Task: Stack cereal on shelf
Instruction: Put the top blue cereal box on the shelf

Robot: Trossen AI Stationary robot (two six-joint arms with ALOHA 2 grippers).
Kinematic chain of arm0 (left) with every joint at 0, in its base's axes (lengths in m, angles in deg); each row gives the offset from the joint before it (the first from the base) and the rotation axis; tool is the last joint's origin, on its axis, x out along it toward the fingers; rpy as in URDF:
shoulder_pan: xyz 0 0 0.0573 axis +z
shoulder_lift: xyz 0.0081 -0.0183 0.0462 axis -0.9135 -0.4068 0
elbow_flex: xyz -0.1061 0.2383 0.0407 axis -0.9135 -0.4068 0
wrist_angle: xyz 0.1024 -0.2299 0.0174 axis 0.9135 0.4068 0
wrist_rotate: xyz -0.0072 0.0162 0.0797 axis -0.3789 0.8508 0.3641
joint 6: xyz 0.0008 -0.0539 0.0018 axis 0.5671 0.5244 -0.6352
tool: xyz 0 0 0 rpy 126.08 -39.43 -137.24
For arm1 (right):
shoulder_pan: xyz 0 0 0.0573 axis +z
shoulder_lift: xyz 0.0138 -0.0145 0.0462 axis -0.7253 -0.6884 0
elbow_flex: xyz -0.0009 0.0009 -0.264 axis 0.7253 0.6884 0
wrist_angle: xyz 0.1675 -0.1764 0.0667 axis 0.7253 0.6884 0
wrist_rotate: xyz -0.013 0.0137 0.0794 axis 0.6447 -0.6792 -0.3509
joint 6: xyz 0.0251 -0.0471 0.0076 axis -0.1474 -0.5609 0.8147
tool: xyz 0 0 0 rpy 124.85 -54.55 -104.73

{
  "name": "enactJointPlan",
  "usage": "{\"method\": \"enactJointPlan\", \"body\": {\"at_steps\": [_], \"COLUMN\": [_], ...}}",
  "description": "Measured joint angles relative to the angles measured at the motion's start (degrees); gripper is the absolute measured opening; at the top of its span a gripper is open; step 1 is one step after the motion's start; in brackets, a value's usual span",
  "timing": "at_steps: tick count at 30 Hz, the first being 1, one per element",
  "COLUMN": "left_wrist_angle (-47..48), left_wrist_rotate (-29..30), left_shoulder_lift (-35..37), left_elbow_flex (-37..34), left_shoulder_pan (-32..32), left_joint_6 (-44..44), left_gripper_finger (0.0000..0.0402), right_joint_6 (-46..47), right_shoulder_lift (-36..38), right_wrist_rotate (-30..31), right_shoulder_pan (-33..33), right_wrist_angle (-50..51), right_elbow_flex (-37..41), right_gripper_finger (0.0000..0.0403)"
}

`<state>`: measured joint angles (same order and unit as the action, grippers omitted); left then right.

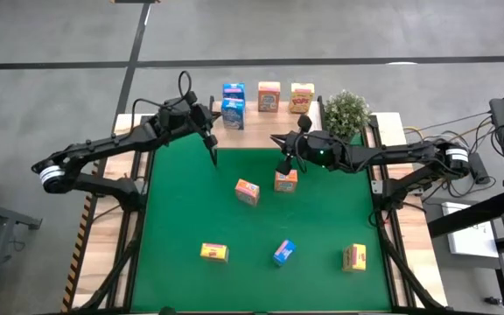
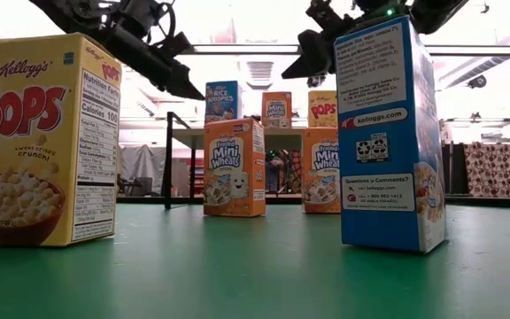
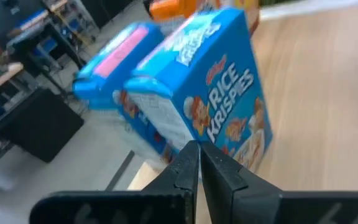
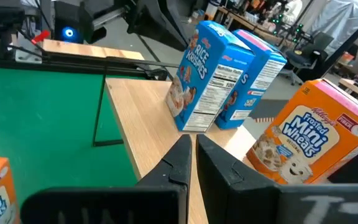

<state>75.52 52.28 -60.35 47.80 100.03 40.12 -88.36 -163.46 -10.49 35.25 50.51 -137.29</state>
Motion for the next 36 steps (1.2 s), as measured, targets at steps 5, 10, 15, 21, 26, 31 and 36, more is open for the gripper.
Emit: {"method": "enactJointPlan", "body": {"at_steps": [5, 10, 15, 21, 26, 31, 36], "left_wrist_angle": [0.59, 1.64, 1.73, -0.48, -0.5, -0.27, -0.02], "left_wrist_rotate": [2.13, 2.33, 2.36, 3.37, 3.61, 5.11, 10.94], "left_shoulder_lift": [-1.31, -0.87, -0.41, -1.76, -2.0, -1.9, -1.39], "left_elbow_flex": [0.86, 1.01, 1.01, 1.06, 1.06, 1.06, 1.06], "left_shoulder_pan": [-0.02, -0.1, 0.03, 0.09, 0.09, -0.02, -0.01], "left_joint_6": [1.0, 2.37, 2.55, 3.6, 4.03, 5.17, 5.8], "left_gripper_finger": [0.0, 0.0, 0.0, 0.0, 0.0, 0.0, 0.0], "right_joint_6": [-0.25, -0.25, -0.33, -0.46, -0.46, -0.46, -0.48], "right_shoulder_lift": [0.01, -0.05, -1.74, -3.44, -3.58, -3.58, -3.58], "right_wrist_rotate": [0.02, 0.02, 0.0, 0.0, 0.0, 0.02, 0.02], "right_shoulder_pan": [-0.02, -0.02, -0.17, -0.96, -0.96, -1.06, -1.16], "right_wrist_angle": [-0.1, -0.52, -3.23, -5.64, -5.63, -5.54, -5.51], "right_elbow_flex": [0.04, 0.04, 0.04, -0.03, -0.09, -0.11, -0.11], "right_gripper_finger": [0.0013, 0.0013, 0.0013, 0.0013, 0.0013, 0.0013, 0.0013]}}
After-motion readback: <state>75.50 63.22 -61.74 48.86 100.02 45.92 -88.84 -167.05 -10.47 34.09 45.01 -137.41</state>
